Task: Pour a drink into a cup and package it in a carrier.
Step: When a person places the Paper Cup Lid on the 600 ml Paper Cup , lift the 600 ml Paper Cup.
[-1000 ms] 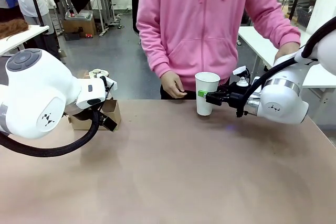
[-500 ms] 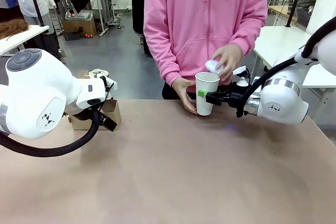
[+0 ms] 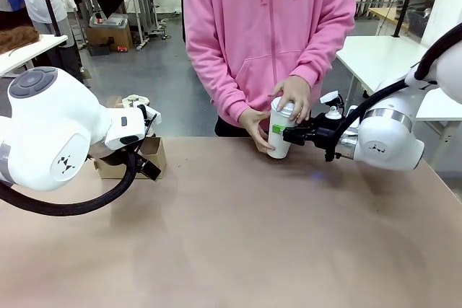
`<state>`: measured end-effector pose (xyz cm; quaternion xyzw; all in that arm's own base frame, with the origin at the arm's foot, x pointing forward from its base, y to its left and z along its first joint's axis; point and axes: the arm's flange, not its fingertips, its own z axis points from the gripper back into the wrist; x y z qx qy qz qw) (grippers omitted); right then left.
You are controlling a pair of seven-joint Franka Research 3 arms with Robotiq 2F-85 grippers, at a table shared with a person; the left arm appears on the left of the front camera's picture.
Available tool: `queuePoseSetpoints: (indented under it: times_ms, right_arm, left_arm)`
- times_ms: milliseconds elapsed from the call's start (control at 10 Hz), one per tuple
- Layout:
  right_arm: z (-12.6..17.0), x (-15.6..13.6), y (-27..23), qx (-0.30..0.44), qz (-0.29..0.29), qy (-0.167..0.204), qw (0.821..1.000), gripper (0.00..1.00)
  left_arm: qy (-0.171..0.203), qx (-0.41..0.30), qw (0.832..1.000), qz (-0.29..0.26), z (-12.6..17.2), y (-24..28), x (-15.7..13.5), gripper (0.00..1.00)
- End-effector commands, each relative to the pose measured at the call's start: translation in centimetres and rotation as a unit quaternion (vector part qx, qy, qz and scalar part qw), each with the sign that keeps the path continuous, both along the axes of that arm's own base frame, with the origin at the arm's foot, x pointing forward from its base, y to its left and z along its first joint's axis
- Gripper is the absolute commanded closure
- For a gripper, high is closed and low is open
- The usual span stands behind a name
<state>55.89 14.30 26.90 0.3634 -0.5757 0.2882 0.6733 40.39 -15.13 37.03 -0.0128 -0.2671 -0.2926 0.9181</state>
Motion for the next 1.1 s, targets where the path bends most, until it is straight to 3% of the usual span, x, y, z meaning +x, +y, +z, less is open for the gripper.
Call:
queuePoseSetpoints:
  times_ms: [0, 1000]
  right_arm:
    - [0.35, 0.04, 0.22, 0.004, -0.008, -0.001, 1.000, 0.20]
    - [0.35, 0.04, 0.22, 0.004, -0.008, -0.001, 1.000, 0.20]
  left_arm:
    - [0.000, -0.001, 1.000, 0.000, 0.03, 0.00, -0.03, 0.00]
    - [0.000, -0.001, 1.000, 0.000, 0.03, 0.00, -0.03, 0.00]
